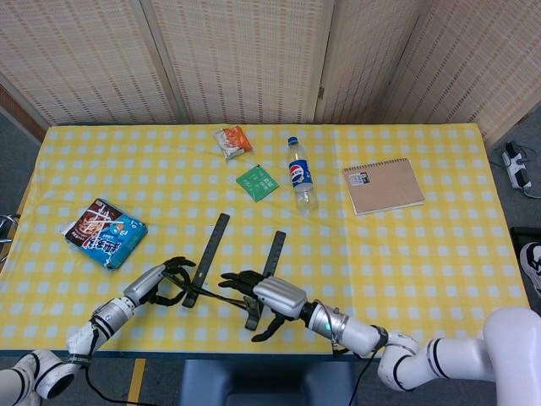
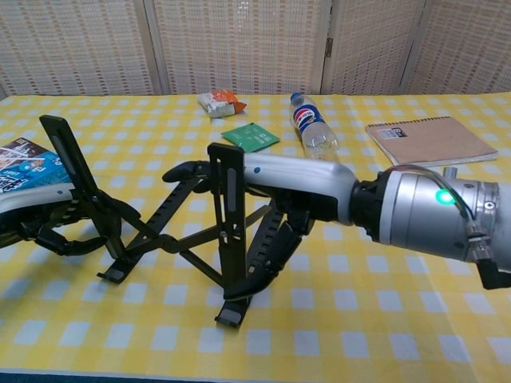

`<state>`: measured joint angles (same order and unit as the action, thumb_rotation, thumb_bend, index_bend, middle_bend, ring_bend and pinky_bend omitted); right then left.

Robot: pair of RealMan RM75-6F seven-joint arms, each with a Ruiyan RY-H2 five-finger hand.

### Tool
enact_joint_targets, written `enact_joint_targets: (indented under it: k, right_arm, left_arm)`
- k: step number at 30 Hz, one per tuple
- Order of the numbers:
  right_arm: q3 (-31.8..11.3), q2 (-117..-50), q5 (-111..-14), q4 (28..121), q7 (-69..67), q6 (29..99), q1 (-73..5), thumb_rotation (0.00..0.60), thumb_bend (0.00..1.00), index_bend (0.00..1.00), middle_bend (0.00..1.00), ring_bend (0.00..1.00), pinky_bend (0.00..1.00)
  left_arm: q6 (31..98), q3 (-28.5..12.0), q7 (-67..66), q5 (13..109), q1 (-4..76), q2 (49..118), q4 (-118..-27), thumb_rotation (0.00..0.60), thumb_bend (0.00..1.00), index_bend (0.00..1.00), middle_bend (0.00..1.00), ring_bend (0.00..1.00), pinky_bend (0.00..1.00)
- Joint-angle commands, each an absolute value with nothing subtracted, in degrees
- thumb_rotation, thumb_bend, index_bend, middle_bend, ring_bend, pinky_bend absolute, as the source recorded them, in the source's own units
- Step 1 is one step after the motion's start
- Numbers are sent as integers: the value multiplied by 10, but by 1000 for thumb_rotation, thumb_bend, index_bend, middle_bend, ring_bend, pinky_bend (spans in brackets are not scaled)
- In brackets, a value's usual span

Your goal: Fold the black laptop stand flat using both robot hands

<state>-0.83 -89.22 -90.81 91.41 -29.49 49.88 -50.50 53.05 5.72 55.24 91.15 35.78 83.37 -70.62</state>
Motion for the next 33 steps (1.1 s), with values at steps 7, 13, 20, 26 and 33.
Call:
enact_joint_targets:
  k: [7, 13, 20, 26, 33]
  right_arm:
    - [9, -891, -916, 917, -457, 496, -500, 589, 67, 0, 0, 0, 0]
    - [30, -892, -948, 895, -648, 512, -504, 588, 67, 0, 0, 0, 0]
    - [64, -908, -992, 835, -835, 542, -512, 584, 67, 0, 0, 0, 0]
    - [90, -931, -1012, 785, -958, 580, -510, 587, 67, 0, 0, 0, 0]
    - [114, -954, -1020, 747, -1055, 613, -502, 582, 66, 0, 0, 0, 0]
  left_arm:
    - [530, 64, 558, 917, 362, 825, -717, 600, 499, 200, 173, 0, 0]
    - [530, 66, 556, 915, 361, 821, -723, 600, 499, 137, 152, 0, 0]
    - [527, 67, 555, 913, 362, 818, -728, 600, 499, 133, 147, 0, 0]
    - [525, 69, 557, 912, 362, 816, -729, 600, 499, 133, 146, 0, 0]
    - [524, 69, 557, 912, 363, 817, -729, 600, 499, 133, 146, 0, 0]
